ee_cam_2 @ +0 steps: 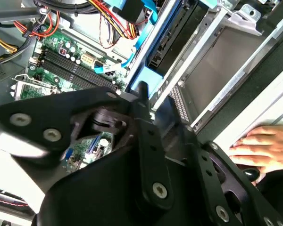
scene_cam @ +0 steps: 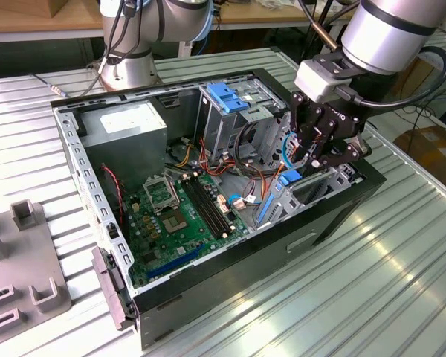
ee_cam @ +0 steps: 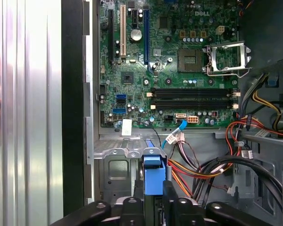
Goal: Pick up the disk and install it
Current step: 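Insert the disk into the insertion slot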
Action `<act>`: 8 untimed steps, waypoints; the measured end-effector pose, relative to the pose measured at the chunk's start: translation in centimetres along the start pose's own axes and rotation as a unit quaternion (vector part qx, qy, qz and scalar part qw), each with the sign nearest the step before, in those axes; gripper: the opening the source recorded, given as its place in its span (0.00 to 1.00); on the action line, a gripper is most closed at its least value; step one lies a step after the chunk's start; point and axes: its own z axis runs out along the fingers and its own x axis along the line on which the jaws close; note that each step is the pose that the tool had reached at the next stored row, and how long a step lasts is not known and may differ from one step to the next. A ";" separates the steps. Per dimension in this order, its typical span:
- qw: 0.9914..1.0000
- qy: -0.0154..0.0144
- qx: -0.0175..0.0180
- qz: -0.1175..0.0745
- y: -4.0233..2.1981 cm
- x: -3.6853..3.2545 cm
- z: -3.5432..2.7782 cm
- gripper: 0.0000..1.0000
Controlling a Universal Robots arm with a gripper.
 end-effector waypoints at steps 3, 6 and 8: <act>1.000 0.000 0.000 0.000 0.00 0.00 0.01 0.18; 1.000 0.000 0.000 0.000 0.00 0.00 0.01 0.10; 1.000 0.000 0.000 0.000 0.00 0.00 0.01 0.10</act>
